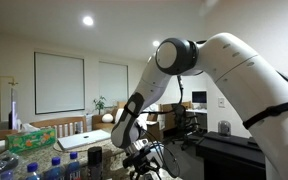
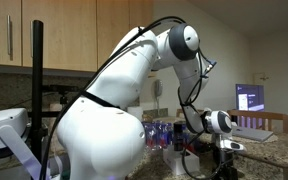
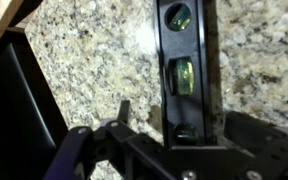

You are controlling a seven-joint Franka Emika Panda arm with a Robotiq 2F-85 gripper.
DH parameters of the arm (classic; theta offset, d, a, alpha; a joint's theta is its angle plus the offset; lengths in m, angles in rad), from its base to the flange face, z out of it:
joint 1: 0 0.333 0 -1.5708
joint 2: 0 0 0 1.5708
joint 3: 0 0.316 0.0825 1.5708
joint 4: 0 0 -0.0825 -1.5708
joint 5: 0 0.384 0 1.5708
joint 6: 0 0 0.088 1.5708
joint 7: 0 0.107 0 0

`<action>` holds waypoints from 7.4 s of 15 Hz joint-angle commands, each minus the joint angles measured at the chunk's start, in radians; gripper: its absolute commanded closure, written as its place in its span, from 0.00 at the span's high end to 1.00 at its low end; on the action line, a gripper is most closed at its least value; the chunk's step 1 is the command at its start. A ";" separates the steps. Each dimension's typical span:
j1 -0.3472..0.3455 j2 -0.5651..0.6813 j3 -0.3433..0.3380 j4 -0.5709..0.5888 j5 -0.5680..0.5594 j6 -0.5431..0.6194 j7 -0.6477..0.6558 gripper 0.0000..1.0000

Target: Put the black bottle on the white box, place the tape over the bottle, put the black object on top of the black bottle

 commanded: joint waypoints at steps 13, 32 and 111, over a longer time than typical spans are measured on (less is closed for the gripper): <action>-0.048 -0.245 0.010 -0.417 0.175 0.530 -0.153 1.00; -0.055 -0.295 0.030 -0.468 0.254 0.584 -0.164 1.00; 0.138 -0.350 0.265 0.340 0.187 -0.221 -0.204 0.17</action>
